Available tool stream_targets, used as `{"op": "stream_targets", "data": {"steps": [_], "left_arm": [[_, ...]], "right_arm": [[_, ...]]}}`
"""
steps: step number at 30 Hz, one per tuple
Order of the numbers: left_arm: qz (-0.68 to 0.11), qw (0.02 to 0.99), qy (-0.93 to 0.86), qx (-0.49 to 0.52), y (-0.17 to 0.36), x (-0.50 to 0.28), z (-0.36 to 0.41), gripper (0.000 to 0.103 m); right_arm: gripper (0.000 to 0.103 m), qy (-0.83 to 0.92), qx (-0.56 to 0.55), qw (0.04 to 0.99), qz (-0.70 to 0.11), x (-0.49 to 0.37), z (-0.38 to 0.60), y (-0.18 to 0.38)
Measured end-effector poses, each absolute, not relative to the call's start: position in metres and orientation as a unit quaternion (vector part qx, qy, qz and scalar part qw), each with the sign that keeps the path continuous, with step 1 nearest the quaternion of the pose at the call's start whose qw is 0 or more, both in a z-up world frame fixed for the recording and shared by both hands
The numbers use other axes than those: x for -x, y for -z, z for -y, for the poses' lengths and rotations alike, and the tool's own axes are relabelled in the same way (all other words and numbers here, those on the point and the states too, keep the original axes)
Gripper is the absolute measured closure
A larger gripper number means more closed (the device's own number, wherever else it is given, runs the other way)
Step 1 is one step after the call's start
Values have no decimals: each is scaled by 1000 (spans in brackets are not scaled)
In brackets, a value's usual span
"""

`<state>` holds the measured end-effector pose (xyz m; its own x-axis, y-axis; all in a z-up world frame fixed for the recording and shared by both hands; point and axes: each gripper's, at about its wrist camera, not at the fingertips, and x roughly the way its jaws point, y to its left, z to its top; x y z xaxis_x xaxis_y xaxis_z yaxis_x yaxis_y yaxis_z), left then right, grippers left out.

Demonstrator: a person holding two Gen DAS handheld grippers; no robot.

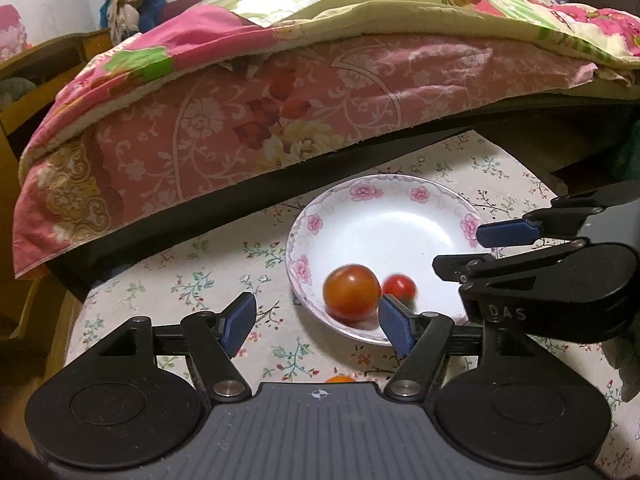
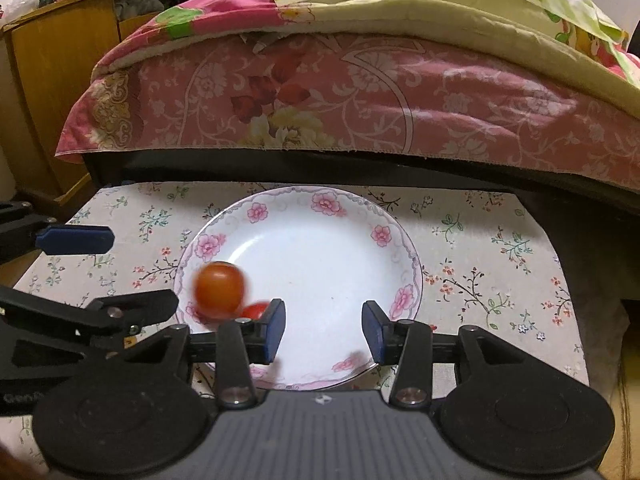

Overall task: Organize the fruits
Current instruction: 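Withdraw both open tools from the plate back toward the fruit pile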

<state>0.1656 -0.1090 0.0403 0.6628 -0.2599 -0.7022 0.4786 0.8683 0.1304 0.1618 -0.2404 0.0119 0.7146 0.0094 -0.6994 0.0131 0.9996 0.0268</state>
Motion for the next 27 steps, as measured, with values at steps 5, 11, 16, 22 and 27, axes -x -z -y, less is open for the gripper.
{"op": "stream_targets", "data": {"steps": [5, 11, 16, 22, 27], "left_arm": [[-345, 902, 199, -164, -49, -152, 101, 26], [-338, 904, 195, -173, -59, -131, 89, 22], [-338, 906, 193, -168, -65, -116, 79, 18], [-346, 905, 185, -163, -68, -99, 68, 14], [-359, 903, 177, -159, -68, -86, 59, 11]], "right_arm": [[62, -1, -13, 927, -375, -152, 233, -20], [62, -8, -6, 928, -374, -132, 217, -32], [61, -11, -12, 927, -375, -113, 207, -39], [61, -6, -22, 924, -382, -89, 195, -45], [61, 2, -23, 920, -391, -74, 185, -46]]}}
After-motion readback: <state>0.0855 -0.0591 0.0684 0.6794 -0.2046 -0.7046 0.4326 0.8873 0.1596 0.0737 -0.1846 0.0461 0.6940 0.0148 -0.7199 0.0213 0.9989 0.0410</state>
